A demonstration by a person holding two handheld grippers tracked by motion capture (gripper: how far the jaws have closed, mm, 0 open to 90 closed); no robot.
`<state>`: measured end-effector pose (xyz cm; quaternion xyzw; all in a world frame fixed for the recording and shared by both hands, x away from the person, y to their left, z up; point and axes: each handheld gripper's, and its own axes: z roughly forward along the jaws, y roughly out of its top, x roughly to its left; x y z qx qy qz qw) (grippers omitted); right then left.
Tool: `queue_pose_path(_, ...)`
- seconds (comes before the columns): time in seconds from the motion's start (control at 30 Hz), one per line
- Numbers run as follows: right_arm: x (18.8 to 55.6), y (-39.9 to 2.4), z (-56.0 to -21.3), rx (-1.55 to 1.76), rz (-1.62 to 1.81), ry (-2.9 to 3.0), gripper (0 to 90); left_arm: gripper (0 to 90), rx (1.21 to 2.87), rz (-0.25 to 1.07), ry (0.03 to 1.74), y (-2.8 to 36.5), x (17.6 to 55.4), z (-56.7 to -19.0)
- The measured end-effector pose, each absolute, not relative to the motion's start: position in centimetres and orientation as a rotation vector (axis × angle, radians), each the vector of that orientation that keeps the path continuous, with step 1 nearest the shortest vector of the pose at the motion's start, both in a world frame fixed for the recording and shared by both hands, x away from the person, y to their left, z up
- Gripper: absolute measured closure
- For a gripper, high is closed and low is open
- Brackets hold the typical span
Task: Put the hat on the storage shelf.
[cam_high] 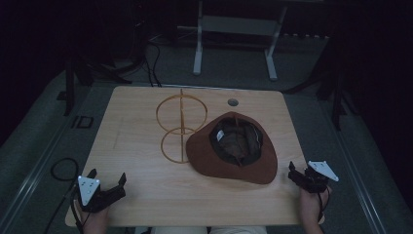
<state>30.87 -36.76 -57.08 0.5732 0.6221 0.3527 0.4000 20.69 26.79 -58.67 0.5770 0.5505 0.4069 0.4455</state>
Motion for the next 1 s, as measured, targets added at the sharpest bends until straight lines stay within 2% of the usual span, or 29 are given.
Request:
queue_pose_path(0.43,31.2,-36.5,-56.9,1.43,0.918,1.678,16.2,2.0,1.485,0.992,1.347,26.4,21.0,-58.7)
queue_pose_path(0.73,31.3,-34.7,-53.4,1.356,1.018,1.803,15.4,2.0,1.5,1.012,1.359,26.4,20.9,-58.7)
queue_pose_path(1.0,32.9,-32.3,-50.2,1.27,1.005,1.853,10.3,2.0,1.509,1.007,1.389,26.4,20.8,-58.7)
